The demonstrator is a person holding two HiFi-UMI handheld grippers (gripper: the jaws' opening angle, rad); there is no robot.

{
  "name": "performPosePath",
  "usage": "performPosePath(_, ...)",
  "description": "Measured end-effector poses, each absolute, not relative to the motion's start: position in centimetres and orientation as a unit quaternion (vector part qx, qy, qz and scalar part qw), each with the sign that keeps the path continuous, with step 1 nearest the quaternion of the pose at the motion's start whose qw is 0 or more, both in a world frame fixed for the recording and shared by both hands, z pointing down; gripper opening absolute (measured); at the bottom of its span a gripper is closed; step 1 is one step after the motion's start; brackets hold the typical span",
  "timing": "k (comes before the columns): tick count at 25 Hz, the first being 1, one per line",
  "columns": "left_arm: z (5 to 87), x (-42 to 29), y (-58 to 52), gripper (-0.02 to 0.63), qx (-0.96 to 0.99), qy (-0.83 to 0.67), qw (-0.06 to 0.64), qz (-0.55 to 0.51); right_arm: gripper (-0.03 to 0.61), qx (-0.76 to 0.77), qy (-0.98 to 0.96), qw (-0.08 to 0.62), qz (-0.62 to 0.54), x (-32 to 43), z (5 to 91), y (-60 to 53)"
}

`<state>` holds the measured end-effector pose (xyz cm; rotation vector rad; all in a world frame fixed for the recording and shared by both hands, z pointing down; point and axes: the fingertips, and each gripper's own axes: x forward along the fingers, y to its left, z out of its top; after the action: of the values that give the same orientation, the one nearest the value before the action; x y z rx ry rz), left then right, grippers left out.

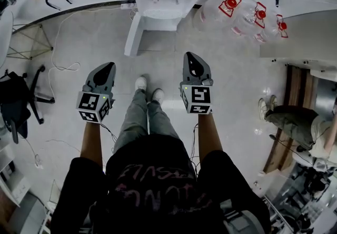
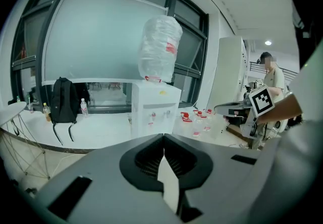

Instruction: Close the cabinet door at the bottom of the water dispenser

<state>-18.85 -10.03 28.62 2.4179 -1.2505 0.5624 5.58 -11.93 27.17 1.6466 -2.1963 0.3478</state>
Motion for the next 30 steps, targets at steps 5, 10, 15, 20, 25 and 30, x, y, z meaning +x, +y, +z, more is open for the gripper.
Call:
performPosePath(5, 31.8, -20.0, -11.8, 0.015, 0.858, -0.431, 0.193, 0.201, 0.014, 0.591, -0.773, 0.197, 0.124, 4.7, 29.4, -13.9)
performPosePath(10, 35.5, -21.0, -13.7, 0.015, 0.864, -0.41, 0.206, 0.206, 0.014, 0.602, -0.762, 0.199, 0.128, 3.8, 32.3, -16.5)
performPosePath(15, 39.2, -21.2, -15.7, 0.015, 0.869, -0.399, 0.202, 0.21, 0.014, 0.603, -0.761, 0.203, 0.125, 3.1, 35.8, -18.4)
performPosePath(20, 43.4, -21.8, -16.3, 0.015, 0.868, -0.404, 0.202, 0.208, 0.014, 0.597, -0.765, 0.204, 0.131, 2.5, 40.2, -18.8)
performPosePath(25, 47.9, -22.5, -16.8, 0.015, 0.86, -0.426, 0.197, 0.201, 0.014, 0.602, -0.762, 0.187, 0.149, 3.0, 45.2, -18.7)
performPosePath(30, 53.1, -23.3, -16.9, 0.015, 0.849, -0.453, 0.193, 0.192, 0.014, 0.584, -0.777, 0.188, 0.144, 3.0, 50.5, -18.7)
